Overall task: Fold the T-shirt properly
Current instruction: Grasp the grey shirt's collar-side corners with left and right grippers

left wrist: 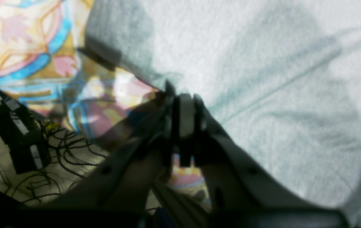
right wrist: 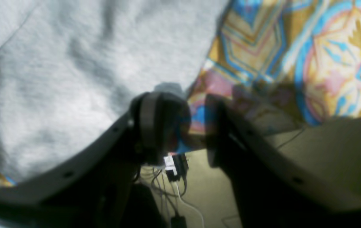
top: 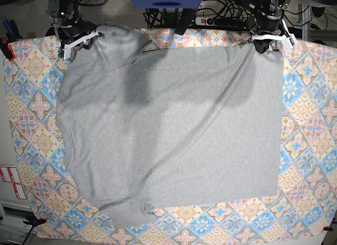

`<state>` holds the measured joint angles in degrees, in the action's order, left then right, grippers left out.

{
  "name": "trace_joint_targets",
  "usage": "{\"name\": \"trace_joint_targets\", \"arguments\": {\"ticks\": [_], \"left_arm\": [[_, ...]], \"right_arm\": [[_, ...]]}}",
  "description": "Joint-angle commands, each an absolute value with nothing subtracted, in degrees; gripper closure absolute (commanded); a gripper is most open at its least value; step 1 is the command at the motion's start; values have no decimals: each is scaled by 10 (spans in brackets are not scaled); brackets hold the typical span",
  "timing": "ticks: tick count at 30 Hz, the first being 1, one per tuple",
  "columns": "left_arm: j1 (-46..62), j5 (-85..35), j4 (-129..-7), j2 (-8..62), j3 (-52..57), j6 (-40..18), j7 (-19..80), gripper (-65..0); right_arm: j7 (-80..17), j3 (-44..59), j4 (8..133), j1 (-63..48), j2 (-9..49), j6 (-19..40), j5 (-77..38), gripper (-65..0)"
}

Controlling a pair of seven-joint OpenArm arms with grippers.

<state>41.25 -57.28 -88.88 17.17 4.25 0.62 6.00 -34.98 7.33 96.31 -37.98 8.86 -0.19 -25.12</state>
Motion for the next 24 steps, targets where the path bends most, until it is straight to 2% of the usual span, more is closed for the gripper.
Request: {"name": "trace_joint_targets", "arguments": {"ticks": [1,19,24], "left_arm": [[418,-572,-895,177,45,1,51,0],[418,-572,-895,177,45,1,51,0],[418,-572,-895,177,44,1,51,0]], "right_arm": [[-349,74,966,-385,92,1,-255,-219],[-349,16,960,-360,91,1,-255,-219],[-349,16,959,-360,91,1,-256,-201]]}}
